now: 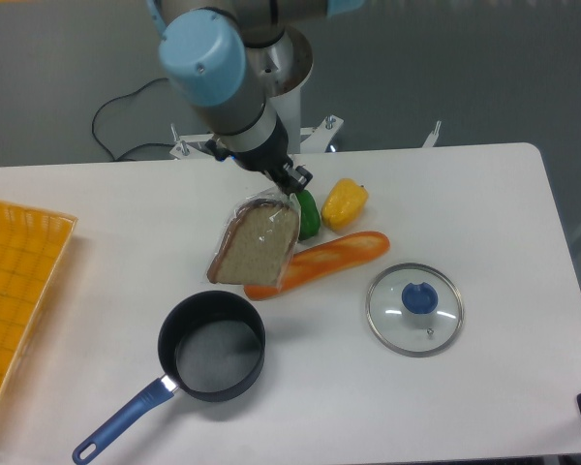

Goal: Put the toast in the pot
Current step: 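Lift the bagged bread slice up off the baguette, then carry the bread slice over the dark saucepan and lower it in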

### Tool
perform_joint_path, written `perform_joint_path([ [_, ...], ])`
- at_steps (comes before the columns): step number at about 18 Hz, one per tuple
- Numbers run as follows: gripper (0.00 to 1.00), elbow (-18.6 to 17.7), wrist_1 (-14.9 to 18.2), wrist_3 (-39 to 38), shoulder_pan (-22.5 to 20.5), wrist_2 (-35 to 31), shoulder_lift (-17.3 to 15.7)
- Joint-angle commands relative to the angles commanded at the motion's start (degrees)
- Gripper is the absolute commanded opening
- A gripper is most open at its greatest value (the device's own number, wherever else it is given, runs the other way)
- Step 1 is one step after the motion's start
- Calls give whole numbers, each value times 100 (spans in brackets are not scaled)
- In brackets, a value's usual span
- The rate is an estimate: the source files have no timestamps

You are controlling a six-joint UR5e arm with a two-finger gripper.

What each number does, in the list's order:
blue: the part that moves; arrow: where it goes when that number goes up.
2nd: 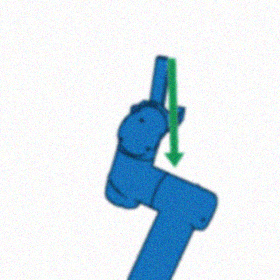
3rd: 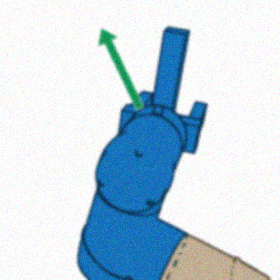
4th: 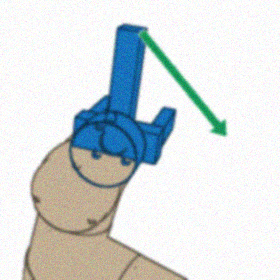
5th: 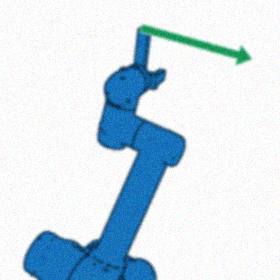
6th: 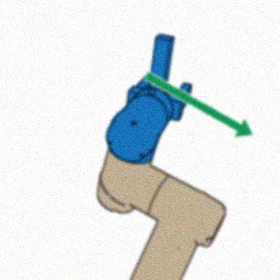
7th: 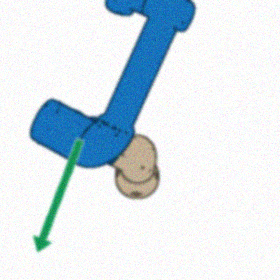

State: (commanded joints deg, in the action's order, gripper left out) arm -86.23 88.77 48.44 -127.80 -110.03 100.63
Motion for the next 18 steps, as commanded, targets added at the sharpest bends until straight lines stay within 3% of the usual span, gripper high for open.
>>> perform_joint_path([
  [7, 14, 308, -9, -607, 326, -80, 378],
  [18, 14, 510, -18, -1214, 730, -115, 686],
])
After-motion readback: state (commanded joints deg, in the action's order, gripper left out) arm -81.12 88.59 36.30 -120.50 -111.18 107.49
